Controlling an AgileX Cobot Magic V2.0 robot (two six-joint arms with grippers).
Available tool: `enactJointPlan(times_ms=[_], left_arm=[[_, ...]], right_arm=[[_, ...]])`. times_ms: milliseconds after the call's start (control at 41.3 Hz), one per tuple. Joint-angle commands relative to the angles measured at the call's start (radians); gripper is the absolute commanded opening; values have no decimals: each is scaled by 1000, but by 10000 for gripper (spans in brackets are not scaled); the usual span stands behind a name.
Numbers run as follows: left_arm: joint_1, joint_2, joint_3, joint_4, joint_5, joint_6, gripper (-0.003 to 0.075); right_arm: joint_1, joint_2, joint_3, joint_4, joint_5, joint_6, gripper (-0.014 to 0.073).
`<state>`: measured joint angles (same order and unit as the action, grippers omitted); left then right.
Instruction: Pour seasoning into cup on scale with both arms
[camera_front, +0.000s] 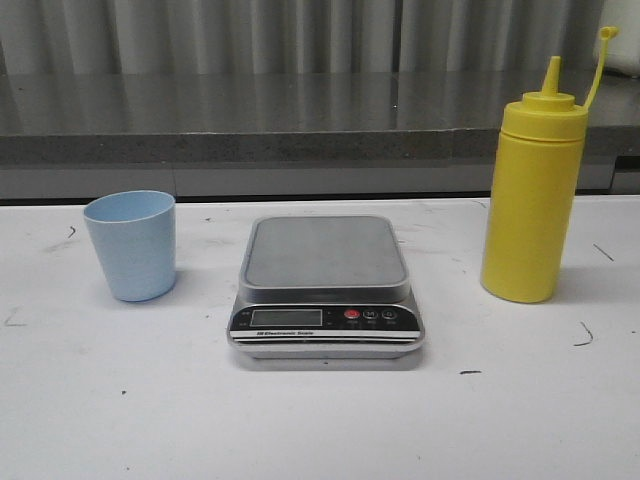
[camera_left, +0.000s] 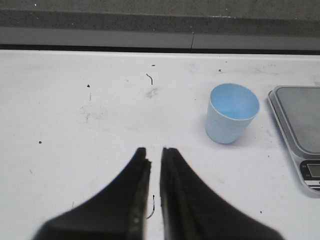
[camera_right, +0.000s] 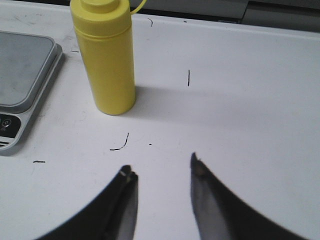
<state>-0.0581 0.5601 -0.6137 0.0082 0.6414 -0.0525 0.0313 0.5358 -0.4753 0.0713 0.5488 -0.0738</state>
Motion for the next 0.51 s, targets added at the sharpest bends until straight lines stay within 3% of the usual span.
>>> enactJointPlan(times_ms=[0, 73, 145, 484], left_arm=[[1, 35, -35, -8, -60, -9, 324], [1, 62, -35, -8, -60, -9, 498], [1, 94, -35, -8, -58, -9, 578], [-18, 356, -163, -127, 19, 69, 586]], right_arm=[[2, 9, -29, -9, -72, -10, 461], [2, 9, -29, -9, -73, -10, 477], [2, 9, -29, -9, -72, -10, 477], [2, 9, -29, -9, -72, -10, 476]])
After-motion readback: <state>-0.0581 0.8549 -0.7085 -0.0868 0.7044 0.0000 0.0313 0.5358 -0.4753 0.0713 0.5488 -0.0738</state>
